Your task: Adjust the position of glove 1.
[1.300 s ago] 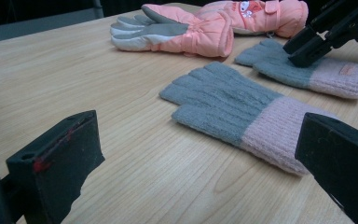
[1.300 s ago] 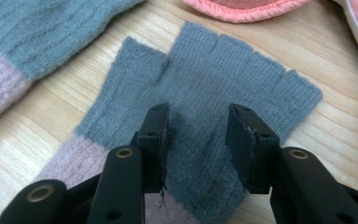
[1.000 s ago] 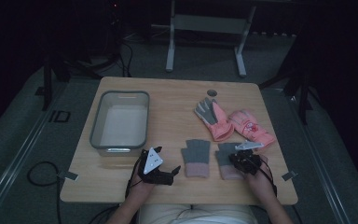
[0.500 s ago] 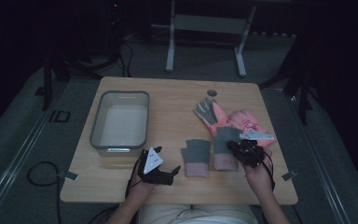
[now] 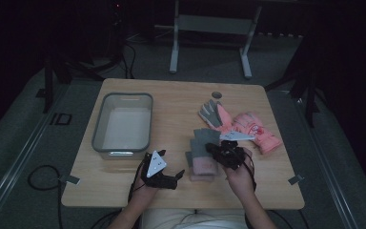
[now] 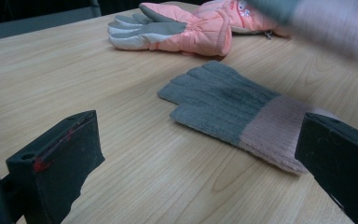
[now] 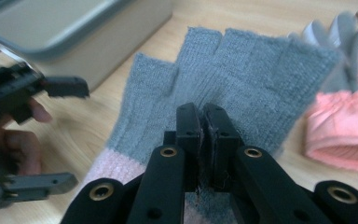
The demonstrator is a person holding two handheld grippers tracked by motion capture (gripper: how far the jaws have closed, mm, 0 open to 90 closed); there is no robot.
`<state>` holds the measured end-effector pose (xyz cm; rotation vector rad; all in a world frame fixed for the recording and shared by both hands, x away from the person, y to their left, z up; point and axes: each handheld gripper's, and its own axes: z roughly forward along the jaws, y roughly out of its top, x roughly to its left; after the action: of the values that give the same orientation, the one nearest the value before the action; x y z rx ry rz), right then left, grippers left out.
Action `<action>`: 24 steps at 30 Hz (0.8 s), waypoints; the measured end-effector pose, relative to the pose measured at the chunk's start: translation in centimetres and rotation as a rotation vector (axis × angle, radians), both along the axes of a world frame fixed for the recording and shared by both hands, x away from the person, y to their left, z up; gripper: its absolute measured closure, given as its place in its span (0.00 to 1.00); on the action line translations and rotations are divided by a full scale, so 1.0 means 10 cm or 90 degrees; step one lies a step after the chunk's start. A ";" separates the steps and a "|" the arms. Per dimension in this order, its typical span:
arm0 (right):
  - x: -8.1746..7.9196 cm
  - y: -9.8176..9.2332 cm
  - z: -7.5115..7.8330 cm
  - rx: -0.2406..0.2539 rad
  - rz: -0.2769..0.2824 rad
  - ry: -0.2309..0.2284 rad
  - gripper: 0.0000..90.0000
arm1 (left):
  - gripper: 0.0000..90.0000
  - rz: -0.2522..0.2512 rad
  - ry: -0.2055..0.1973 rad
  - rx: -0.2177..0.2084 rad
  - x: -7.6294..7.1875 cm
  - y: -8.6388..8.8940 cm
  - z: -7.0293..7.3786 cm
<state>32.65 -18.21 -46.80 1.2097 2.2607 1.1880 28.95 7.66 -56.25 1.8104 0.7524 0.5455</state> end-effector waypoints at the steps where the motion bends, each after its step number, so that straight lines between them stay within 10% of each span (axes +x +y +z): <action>1: 0.01 0.02 -0.05 -0.007 0.000 0.006 0.95 | 0.00 0.000 0.000 0.000 0.00 0.00 0.00; 24: 0.24 0.10 -0.65 -0.051 0.004 0.102 0.93 | 0.00 -0.004 -0.007 0.004 -0.01 -0.01 0.00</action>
<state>35.08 -17.21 -53.26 1.3106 2.4028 1.0254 28.84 7.61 -56.25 1.8147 0.7377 0.5532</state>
